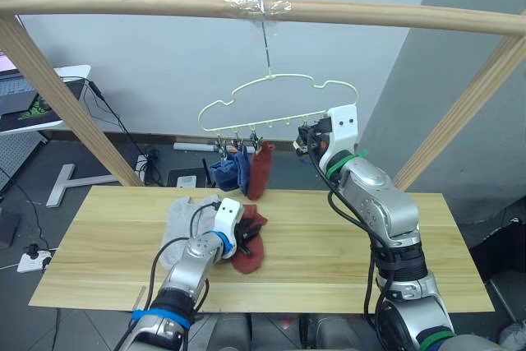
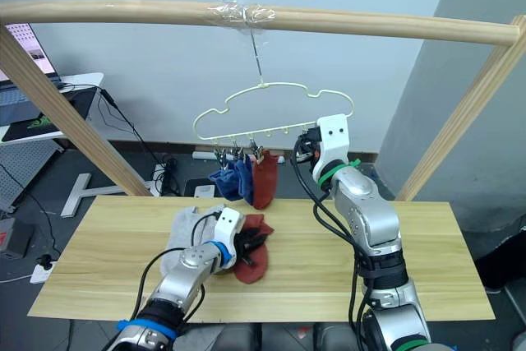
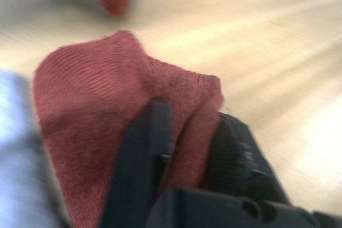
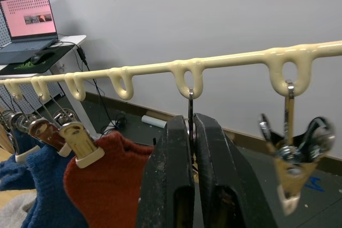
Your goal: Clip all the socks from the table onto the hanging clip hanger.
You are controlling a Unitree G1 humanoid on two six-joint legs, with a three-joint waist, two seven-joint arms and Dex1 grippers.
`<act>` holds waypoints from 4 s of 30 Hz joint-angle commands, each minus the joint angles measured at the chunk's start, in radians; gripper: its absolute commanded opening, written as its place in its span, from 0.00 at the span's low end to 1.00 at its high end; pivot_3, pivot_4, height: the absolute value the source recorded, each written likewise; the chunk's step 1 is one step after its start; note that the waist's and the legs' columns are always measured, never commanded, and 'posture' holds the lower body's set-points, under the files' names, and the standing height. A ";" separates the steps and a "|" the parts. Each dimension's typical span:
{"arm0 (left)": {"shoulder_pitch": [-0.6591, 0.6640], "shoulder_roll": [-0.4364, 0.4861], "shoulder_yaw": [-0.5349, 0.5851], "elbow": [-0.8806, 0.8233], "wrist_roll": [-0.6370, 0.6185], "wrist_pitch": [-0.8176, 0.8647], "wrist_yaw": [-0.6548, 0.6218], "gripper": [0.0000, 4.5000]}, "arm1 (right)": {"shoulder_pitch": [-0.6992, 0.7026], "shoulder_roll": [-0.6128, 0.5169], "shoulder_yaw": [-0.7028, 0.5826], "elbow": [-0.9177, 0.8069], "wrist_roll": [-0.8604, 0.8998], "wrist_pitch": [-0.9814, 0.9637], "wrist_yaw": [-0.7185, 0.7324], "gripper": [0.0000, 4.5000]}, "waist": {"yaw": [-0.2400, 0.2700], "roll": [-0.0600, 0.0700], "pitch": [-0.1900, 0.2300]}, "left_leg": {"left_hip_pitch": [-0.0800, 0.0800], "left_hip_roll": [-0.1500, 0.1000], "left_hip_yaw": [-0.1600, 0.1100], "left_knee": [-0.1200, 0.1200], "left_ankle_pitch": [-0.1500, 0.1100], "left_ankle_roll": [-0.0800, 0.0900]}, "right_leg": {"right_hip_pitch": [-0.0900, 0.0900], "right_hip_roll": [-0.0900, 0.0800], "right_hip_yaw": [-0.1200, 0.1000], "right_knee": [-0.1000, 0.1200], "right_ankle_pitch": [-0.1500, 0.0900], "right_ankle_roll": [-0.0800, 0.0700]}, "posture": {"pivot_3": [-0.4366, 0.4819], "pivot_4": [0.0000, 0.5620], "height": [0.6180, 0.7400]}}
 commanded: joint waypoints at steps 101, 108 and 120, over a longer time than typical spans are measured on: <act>-0.037 0.172 0.183 -0.663 -0.336 -0.023 -0.133 1.00 | 0.101 0.013 0.091 0.081 -0.185 -0.404 -0.145 0.59 | -0.012 0.002 0.004 | -0.001 0.001 -0.001 0.000 0.001 0.002 | -0.001 0.002 0.002 0.000 0.000 0.002 | 0.66 0.21 1.00; -0.042 0.186 0.201 -0.681 -0.348 -0.002 -0.135 1.00 | 0.034 0.044 0.064 0.198 -0.213 -0.431 -0.177 0.59 | -0.002 0.002 0.004 | -0.001 0.001 -0.001 0.000 0.001 0.002 | 0.000 0.002 0.002 0.000 0.001 0.001 | 0.68 0.21 1.00; -0.031 0.172 0.193 -0.695 -0.341 0.010 -0.120 1.00 | -0.009 0.061 0.035 0.260 -0.230 -0.443 -0.199 0.59 | 0.001 0.002 0.004 | -0.001 0.001 -0.001 0.000 0.001 0.002 | -0.001 0.002 0.002 0.000 0.003 -0.003 | 0.68 0.22 1.00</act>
